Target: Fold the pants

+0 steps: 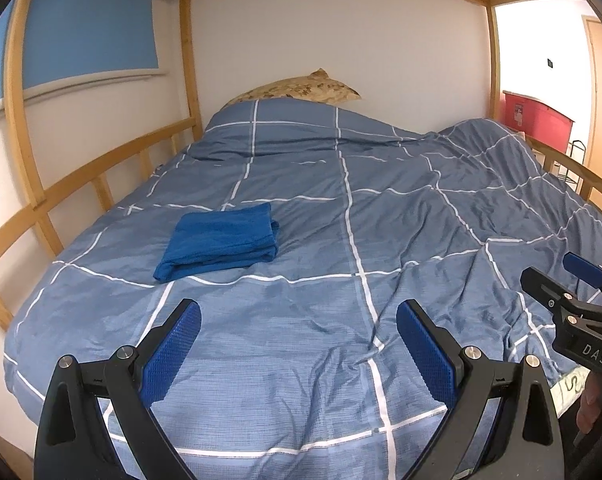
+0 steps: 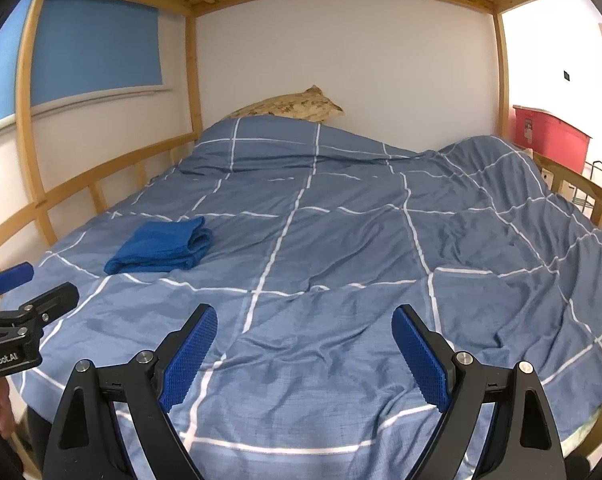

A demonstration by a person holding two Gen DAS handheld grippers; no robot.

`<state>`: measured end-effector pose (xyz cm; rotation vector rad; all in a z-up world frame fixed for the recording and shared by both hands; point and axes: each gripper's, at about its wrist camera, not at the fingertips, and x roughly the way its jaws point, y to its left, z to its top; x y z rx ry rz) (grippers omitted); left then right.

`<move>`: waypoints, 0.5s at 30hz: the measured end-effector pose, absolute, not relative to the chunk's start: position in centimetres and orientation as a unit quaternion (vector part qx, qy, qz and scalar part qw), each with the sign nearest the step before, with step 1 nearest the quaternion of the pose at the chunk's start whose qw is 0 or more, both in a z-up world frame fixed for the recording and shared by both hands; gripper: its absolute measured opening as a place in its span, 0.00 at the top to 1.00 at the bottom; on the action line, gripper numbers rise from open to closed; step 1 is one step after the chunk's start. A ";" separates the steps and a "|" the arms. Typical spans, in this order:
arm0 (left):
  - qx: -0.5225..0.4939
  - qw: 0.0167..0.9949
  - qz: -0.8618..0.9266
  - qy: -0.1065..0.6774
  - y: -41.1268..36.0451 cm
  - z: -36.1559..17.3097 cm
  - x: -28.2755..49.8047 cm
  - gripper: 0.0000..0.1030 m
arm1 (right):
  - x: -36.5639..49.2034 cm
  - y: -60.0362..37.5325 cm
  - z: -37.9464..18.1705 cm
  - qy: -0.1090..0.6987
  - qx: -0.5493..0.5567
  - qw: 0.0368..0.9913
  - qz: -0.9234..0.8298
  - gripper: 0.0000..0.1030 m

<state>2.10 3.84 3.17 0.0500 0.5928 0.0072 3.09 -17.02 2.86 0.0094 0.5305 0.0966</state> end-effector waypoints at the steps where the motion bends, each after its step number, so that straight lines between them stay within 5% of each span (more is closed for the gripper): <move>1: 0.025 0.956 0.003 0.292 3.8 3.2 2.1 0.03 | 3.1 -17.1 2.9 0.262 0.006 0.964 0.047 0.13; 15: 0.026 0.956 0.005 0.291 3.4 3.4 2.1 0.03 | 3.3 -17.5 2.9 0.262 0.009 0.964 0.045 0.13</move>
